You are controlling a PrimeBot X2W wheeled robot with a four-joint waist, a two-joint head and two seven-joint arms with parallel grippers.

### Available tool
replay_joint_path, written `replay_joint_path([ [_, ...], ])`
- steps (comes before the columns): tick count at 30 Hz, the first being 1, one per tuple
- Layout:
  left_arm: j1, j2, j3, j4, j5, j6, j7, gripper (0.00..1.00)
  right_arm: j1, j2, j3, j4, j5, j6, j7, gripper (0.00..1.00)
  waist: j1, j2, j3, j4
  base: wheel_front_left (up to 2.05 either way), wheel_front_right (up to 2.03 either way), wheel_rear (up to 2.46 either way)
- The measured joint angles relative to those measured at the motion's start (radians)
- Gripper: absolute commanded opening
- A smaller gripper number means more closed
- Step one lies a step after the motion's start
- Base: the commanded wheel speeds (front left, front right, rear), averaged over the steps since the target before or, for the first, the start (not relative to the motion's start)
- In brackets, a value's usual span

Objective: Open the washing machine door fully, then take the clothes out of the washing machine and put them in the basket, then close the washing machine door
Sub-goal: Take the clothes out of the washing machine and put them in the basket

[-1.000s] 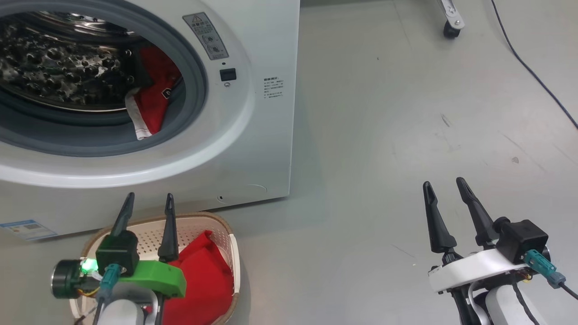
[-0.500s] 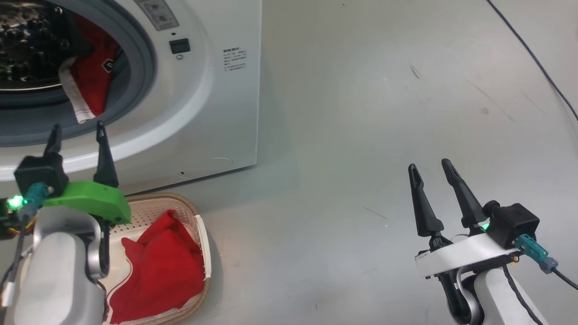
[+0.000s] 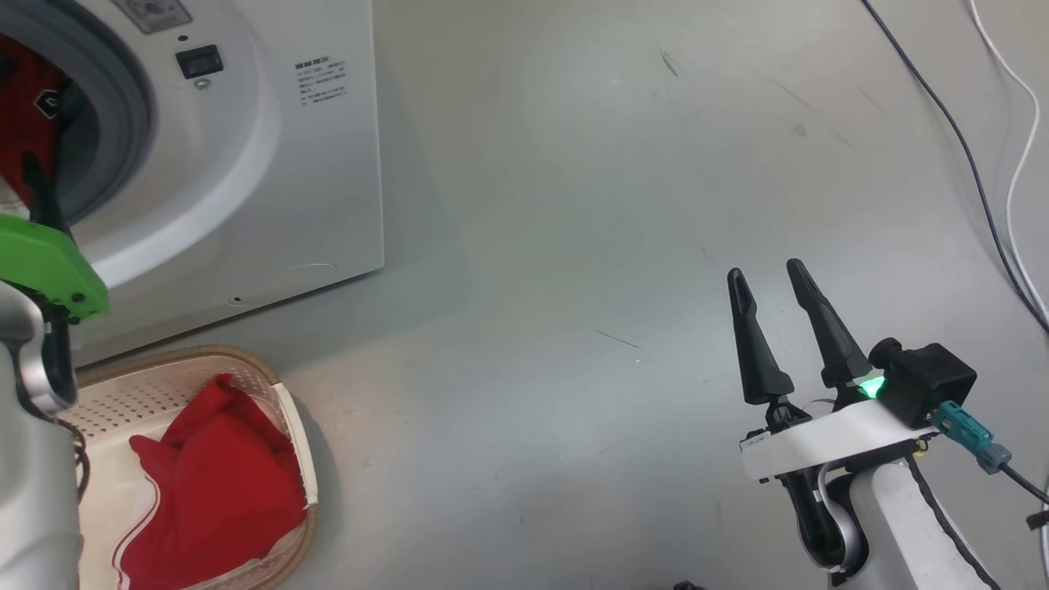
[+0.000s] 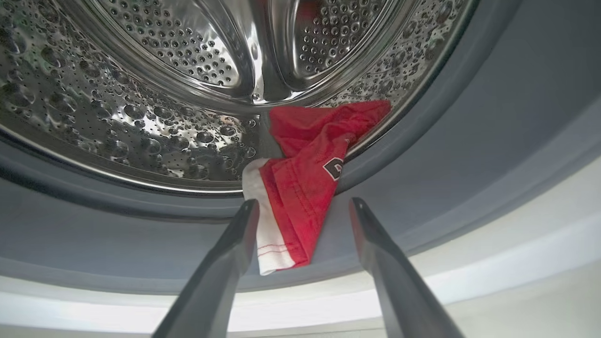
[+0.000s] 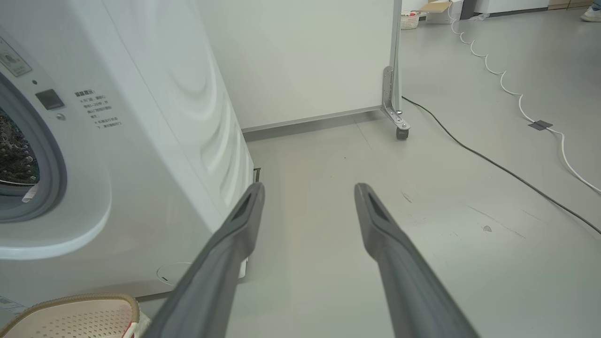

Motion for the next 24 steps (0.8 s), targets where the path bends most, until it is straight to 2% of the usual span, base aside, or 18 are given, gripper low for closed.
replay_joint_path([
  [12, -0.149, 0.073, 0.033, 0.126, 0.055, 0.008, 0.149, 1.0, -0.023, 0.009, 0.021, -0.003, 0.002, 0.0, 0.0, 1.0, 0.0, 0.0, 0.071, -0.047, 0.0, 0.0, 0.0],
  [24, -0.224, 0.09, 0.063, 0.221, 0.104, 0.008, 0.212, 1.0, -0.049, 0.012, 0.041, -0.005, 0.003, 0.0, 0.0, 1.0, 0.0, 0.0, 0.106, -0.065, 0.0, 0.0, 0.0],
])
